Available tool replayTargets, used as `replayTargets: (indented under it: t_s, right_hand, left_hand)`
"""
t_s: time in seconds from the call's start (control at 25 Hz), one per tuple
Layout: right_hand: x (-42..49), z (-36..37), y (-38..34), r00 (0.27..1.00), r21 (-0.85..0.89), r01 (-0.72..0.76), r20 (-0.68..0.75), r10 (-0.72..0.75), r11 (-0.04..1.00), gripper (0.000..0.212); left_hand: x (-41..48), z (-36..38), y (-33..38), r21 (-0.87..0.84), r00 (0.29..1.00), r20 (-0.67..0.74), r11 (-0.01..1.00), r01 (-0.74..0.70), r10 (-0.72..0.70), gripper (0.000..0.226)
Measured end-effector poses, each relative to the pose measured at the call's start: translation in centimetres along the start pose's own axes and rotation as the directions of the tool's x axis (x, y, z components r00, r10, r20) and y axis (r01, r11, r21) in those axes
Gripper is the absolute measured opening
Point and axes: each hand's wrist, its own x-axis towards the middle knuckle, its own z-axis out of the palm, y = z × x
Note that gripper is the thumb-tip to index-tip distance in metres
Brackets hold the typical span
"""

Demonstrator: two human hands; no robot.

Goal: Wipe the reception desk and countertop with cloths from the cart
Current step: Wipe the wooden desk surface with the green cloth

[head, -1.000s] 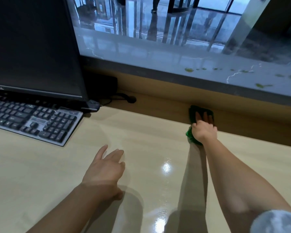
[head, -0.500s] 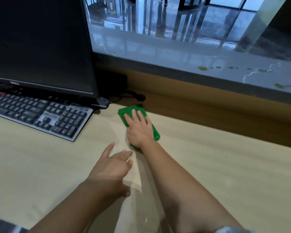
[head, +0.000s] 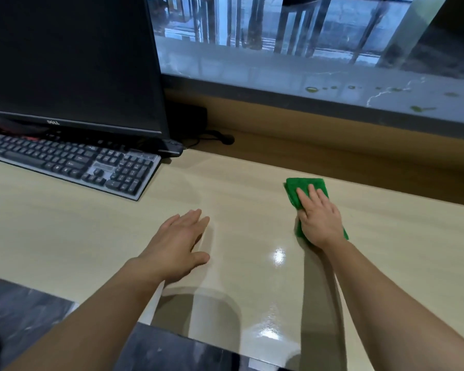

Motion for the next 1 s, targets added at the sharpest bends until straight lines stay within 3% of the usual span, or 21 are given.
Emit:
replayTargets:
  t_s: [0.08, 0.16, 0.44, 0.64, 0.8, 1.0]
  right_hand:
    - [-0.6, 0.4, -2.1, 0.996, 0.064, -0.084, 0.017, 0.084, 0.994, 0.057]
    - [-1.7, 1.2, -5.7, 0.997, 0.103, -0.075, 0.039, 0.071, 0.992, 0.061]
    - [-11.3, 5.8, -18.4, 0.978, 0.138, 0.191, 0.062, -0.2, 0.972, 0.068]
    - [-15.4, 7.4, -16.7, 0.94, 0.075, 0.338, 0.026, -0.341, 0.938, 0.066]
    - [-16.6, 7.1, -9.1, 0.975, 0.055, 0.219, -0.061, -0.216, 0.974, 0.064]
    - [-18.3, 5.8, 2.6, 0.976, 0.024, -0.138, -0.168, 0.14, 0.99, 0.058]
  left_hand:
    - [-1.2, 0.6, -0.6, 0.003, 1.0, 0.006, 1.0, 0.001, -0.001, 0.075]
    - [-2.4, 1.2, -1.2, 0.013, 1.0, 0.014, 1.0, 0.006, -0.006, 0.07]
    - [-5.7, 2.0, -2.4, 0.015, 0.998, -0.029, 0.998, 0.061, -0.06, 0.06]
    - [-6.5, 2.2, -1.4, 0.057, 0.997, -0.02, 0.995, 0.077, -0.076, 0.057]
    - [-6.1, 2.9, 1.3, 0.072, 1.0, 0.007, 0.997, 0.022, -0.023, 0.056]
    - [-5.5, 3.7, 5.0, 0.098, 0.998, 0.042, 0.994, -0.056, 0.052, 0.055]
